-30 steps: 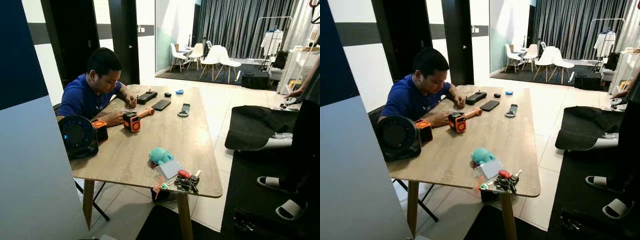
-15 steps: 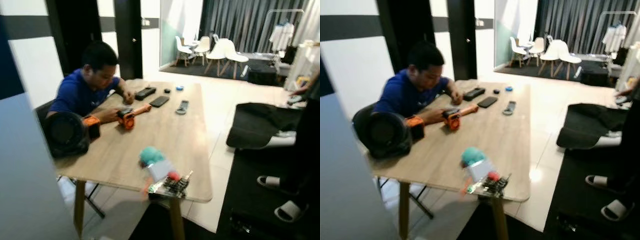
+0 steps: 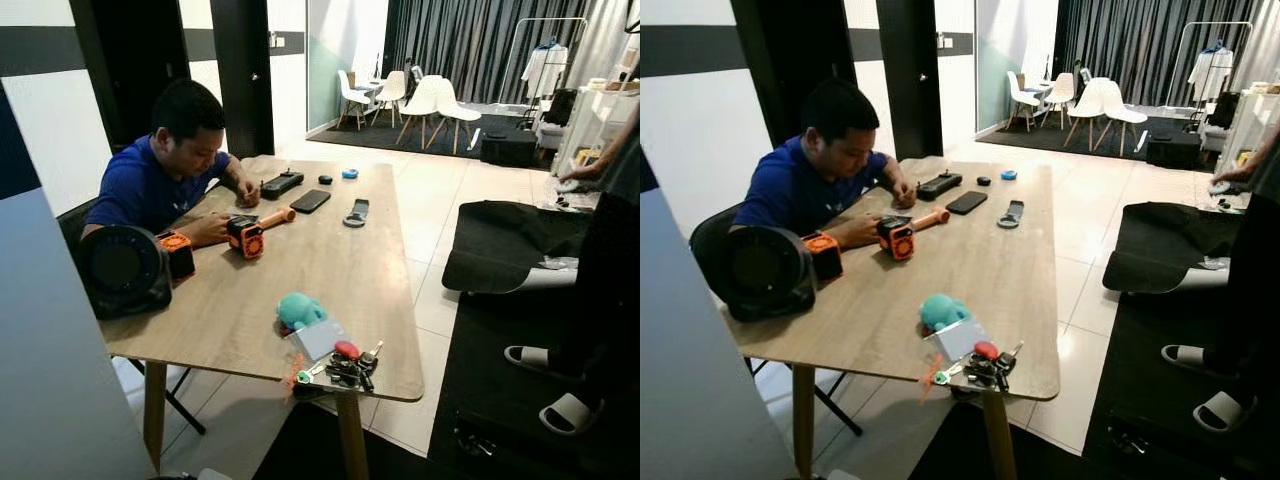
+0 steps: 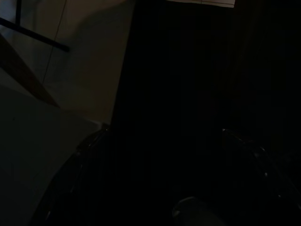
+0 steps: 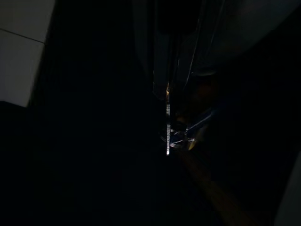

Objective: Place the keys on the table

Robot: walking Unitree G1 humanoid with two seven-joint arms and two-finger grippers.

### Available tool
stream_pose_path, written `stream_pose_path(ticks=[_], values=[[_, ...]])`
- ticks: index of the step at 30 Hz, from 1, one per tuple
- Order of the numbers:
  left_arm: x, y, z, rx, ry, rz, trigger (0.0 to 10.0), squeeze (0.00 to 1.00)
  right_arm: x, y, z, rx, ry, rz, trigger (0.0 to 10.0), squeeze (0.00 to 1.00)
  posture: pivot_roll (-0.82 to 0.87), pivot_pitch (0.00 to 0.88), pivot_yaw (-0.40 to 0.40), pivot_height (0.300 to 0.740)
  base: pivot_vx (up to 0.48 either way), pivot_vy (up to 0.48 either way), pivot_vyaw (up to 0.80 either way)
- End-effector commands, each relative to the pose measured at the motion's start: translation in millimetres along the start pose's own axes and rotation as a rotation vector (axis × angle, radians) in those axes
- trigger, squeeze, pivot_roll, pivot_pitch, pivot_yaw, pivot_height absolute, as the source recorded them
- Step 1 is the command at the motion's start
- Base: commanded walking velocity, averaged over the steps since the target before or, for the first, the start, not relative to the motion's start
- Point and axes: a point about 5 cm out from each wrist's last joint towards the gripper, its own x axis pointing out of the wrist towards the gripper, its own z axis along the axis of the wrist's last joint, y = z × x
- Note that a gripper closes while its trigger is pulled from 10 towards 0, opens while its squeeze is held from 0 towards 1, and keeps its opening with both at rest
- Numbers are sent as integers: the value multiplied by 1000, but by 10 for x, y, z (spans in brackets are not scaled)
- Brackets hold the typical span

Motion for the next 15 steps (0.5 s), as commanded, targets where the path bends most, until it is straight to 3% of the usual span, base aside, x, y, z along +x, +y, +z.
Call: stream_pose_path(ticks=[1,2,3,5,6,8,9,10,11,12,13,15], values=[[-25,14,-2,15,-16,-23,10000,0,5,-210,97,25,-52,-100,10000,0,42,22,19,740,0,0,0],[-42,6,38,14,-61,-61,10000,0,5,-418,242,33,-122,-194,10000,0,39,25,20,740,0,0,0],[-42,6,38,14,-61,-61,10000,0,5,-418,242,33,-122,-194,10000,0,39,25,20,740,0,0,0],[-75,0,99,16,-123,-117,10000,0,-17,-738,564,39,-263,-324,10000,0,36,26,21,740,0,0,0],[-75,0,99,16,-123,-117,10000,0,-17,-738,564,39,-263,-324,10000,0,36,26,21,740,0,0,0],[-90,-11,147,28,-153,-158,10000,0,-69,-1002,995,89,-432,-435,10000,0,38,26,21,740,0,0,0],[-90,-11,147,28,-153,-158,10000,0,-69,-1002,995,89,-432,-435,10000,0,38,26,21,740,0,0,0],[-90,-21,169,32,-163,-172,10000,0,-106,-1092,1272,140,-534,-469,10000,0,37,25,22,740,0,0,0],[-90,-21,169,32,-163,-172,10000,0,-106,-1092,1272,140,-534,-469,10000,0,37,25,22,740,0,0,0],[-84,-30,191,35,-172,-179,10000,0,-145,-1135,1511,175,-618,-480,10000,0,32,25,24,740,0,0,0],[-84,-30,191,35,-172,-179,10000,0,-145,-1135,1511,175,-618,-480,10000,0,32,25,24,740,0,0,0],[-60,-67,247,43,-190,-192,10000,0,-214,-1056,2125,229,-784,-412,10000,0,31,22,24,740,0,0,0]])
